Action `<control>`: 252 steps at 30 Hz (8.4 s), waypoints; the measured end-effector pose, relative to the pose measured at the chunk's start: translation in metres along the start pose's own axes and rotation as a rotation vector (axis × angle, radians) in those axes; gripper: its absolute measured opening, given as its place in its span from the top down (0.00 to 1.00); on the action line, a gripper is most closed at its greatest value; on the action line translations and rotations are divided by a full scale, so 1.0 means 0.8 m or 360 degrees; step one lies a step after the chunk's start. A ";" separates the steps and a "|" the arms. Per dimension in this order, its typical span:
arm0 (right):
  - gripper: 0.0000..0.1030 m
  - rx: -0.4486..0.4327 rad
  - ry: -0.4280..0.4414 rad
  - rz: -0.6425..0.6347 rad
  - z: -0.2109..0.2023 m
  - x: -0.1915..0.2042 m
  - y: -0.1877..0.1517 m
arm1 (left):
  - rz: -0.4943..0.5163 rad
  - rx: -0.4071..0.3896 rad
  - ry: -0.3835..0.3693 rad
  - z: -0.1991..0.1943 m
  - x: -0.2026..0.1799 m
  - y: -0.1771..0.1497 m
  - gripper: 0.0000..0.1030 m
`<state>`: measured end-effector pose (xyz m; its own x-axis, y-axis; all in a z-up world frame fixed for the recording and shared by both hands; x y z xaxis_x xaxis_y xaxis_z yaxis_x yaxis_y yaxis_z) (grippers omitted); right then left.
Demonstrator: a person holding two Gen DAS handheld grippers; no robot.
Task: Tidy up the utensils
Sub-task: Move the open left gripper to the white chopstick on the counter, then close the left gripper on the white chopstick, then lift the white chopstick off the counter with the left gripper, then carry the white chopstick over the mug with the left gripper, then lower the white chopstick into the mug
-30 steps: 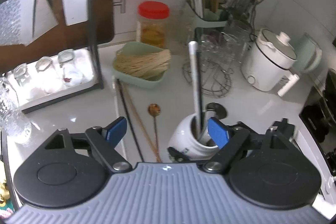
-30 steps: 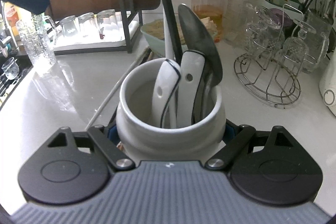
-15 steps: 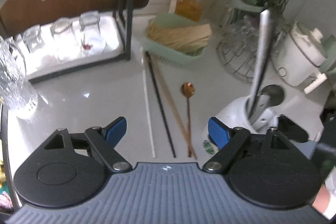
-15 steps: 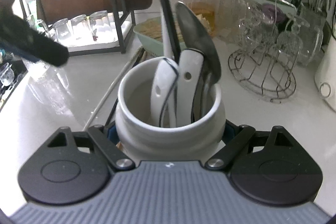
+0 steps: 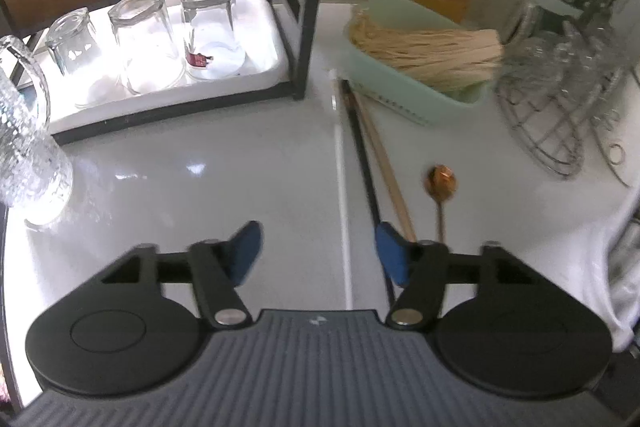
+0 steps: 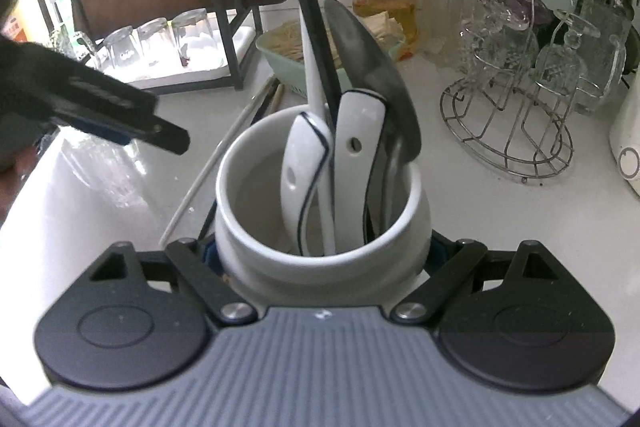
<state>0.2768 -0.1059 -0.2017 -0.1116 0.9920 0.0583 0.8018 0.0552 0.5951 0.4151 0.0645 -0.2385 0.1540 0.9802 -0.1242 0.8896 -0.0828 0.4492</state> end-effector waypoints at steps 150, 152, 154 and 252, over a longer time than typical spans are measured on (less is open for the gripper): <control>0.10 -0.0004 -0.0056 0.0088 -0.009 0.004 -0.010 | 0.0130 -0.0157 -0.0187 -0.109 -0.049 -0.033 0.93; 0.10 -0.0001 -0.0056 0.0090 -0.009 0.004 -0.009 | 0.0134 -0.0189 -0.0224 -0.127 -0.052 -0.036 0.93; 0.10 0.0004 -0.0055 0.0089 -0.009 0.004 -0.009 | 0.0140 -0.0216 -0.0258 -0.143 -0.055 -0.037 0.93; 0.11 -0.0044 -0.0076 0.0109 -0.009 0.007 -0.008 | 0.0610 0.0141 -0.0554 -0.236 -0.173 0.014 0.93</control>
<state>0.2668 -0.1018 -0.1994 -0.0285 0.9977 0.0618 0.7899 -0.0154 0.6130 0.3230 -0.0385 -0.0493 0.5959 0.7602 -0.2590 0.7720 -0.4534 0.4455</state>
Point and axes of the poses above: each gripper's, at about its wrist camera, not at the fingertips, and z roughly the way its jaws point, x to its left, y to its top, the point moved 5 cm from there along z, roughly the way its jaws point, and after that the axes turned 3 degrees about x, right-handed, at the moved point
